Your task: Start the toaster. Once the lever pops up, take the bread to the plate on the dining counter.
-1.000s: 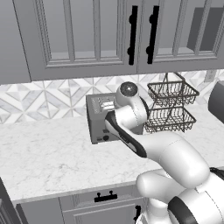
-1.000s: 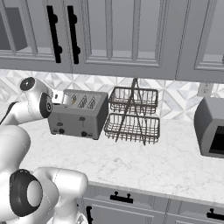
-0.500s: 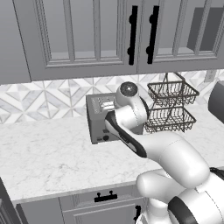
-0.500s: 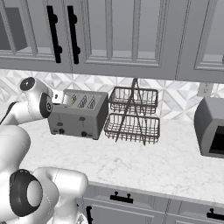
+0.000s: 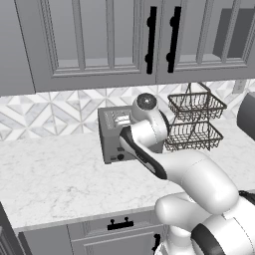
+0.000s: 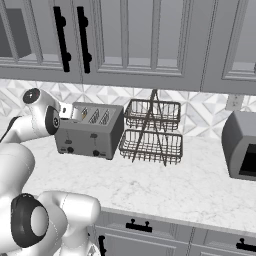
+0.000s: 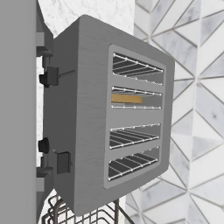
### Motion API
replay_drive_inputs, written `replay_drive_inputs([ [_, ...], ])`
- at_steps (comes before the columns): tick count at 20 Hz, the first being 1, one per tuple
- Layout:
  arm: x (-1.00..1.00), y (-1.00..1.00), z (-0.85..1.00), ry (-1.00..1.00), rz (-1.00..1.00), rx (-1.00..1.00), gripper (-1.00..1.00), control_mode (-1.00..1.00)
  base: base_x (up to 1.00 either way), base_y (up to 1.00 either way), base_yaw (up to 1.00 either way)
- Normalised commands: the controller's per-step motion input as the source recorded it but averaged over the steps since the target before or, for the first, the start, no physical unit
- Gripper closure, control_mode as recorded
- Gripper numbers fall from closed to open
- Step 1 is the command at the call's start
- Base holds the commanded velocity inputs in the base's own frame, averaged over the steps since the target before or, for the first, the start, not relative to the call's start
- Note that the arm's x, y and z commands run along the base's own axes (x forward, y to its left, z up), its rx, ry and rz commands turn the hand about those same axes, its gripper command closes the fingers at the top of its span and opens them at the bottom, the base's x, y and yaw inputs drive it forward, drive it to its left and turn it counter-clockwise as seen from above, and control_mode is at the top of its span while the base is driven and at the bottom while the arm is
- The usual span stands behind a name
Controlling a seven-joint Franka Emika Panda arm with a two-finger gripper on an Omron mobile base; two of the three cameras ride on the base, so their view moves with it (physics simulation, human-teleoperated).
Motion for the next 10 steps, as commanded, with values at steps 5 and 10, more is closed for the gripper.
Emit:
replay_drive_inputs([
  [5, 0.0, 0.0, 0.0, 0.0, 0.0, 0.0, -1.0, -1.0, 0.0, 0.0, 0.0],
  [10, 0.0, 0.0, 0.0, 0.0, 0.0, 0.0, -1.0, -1.0, 0.0, 0.0, 0.0],
])
